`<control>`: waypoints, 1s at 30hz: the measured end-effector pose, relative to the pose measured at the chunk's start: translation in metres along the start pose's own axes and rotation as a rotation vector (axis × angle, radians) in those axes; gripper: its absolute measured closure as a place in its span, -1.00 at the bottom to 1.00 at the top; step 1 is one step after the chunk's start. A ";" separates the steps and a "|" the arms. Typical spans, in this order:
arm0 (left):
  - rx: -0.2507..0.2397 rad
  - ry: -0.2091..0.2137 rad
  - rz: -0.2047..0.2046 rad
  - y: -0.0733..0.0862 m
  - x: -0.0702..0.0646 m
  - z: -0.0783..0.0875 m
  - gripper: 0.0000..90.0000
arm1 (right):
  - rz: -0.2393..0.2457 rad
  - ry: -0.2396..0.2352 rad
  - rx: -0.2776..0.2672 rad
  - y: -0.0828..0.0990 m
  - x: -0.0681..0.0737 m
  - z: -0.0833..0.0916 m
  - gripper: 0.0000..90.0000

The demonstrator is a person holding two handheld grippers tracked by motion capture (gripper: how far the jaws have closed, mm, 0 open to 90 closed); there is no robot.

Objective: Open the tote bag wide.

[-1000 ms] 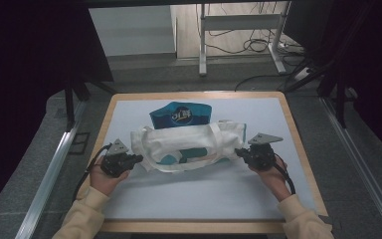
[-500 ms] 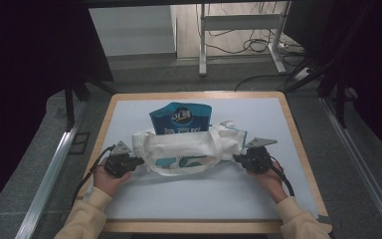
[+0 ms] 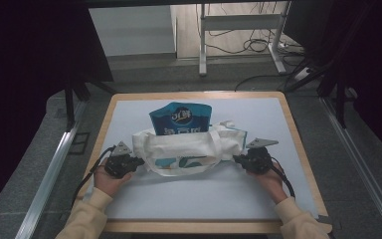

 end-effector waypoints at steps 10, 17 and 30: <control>-0.159 -0.007 0.076 0.001 0.005 0.050 0.02 | -0.050 0.046 -0.143 -0.002 -0.002 0.035 -0.02; -0.236 -0.030 0.064 -0.026 -0.003 0.089 0.79 | -0.046 0.080 -0.245 -0.021 0.000 0.071 0.20; -0.165 0.082 0.087 -0.109 0.023 0.059 0.98 | 0.037 -0.010 -0.179 -0.118 0.006 0.055 0.98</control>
Point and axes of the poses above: each handheld gripper's, and its own axes: z roughly backward along the jaws, y roughly out of its underside, x roughly to its left, the point moved 1 cm from there along -z, roughly forward along the jaws, and after that the axes turned 11 degrees about x, right-handed, at the moved point
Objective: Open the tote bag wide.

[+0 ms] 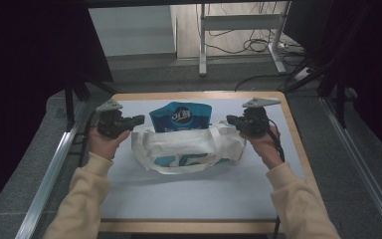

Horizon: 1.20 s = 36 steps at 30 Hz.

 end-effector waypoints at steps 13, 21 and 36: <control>0.061 0.067 -0.016 0.041 -0.012 -0.009 0.99 | 0.048 -0.043 0.065 0.023 0.020 -0.014 0.98; 0.133 0.048 -0.047 0.066 -0.022 -0.018 1.00 | 0.079 -0.053 0.111 0.046 0.032 -0.020 0.98; 0.227 0.033 -0.009 0.102 -0.016 -0.047 1.00 | 0.067 -0.070 0.197 0.102 0.039 -0.050 0.98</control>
Point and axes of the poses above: each handheld gripper's, and its own axes: z roughly backward along the jaws, y roughly out of its underside, x roughly to its left, the point moved 1 cm from there along -z, roughly forward along the jaws, and after that the axes turned 11 degrees about x, right-handed, at the moved point
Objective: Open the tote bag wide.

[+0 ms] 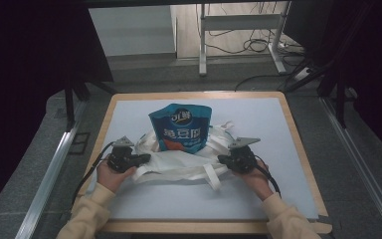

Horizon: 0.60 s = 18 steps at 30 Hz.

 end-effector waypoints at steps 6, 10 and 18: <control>0.003 0.010 0.008 0.002 0.001 -0.005 1.00 | 0.006 0.003 0.024 0.007 0.001 -0.007 0.98; -0.011 0.014 0.012 0.003 0.001 -0.003 1.00 | 0.003 0.001 0.016 0.007 0.000 -0.007 0.98; -0.099 -0.014 -0.048 -0.013 -0.015 0.021 1.00 | 0.004 -0.004 -0.067 -0.006 0.003 0.010 0.98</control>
Point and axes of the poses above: each handheld gripper's, and its own axes: z roughly backward along the jaws, y roughly out of its underside, x roughly to its left, the point moved 1 cm from there along -z, roughly forward along the jaws, and after that the axes turned 11 degrees about x, right-handed, at the moved point
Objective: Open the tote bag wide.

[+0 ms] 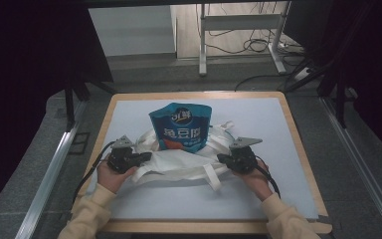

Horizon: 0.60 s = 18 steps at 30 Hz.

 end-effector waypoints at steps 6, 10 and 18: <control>-0.039 -0.017 0.000 -0.022 0.003 0.011 1.00 | 0.030 -0.013 -0.059 -0.024 0.014 0.011 0.98; -0.042 -0.033 0.035 -0.034 0.014 0.007 1.00 | 0.058 -0.036 -0.040 -0.037 0.024 0.001 0.98; -0.001 -0.014 0.053 -0.041 0.029 -0.015 1.00 | 0.062 -0.078 0.030 -0.026 0.032 -0.019 0.98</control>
Point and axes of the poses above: each handheld gripper's, and its own axes: z roughly backward along the jaws, y roughly out of its underside, x roughly to its left, the point moved 1 cm from there along -z, roughly forward along the jaws, and after that the axes turned 11 degrees about x, right-handed, at the moved point
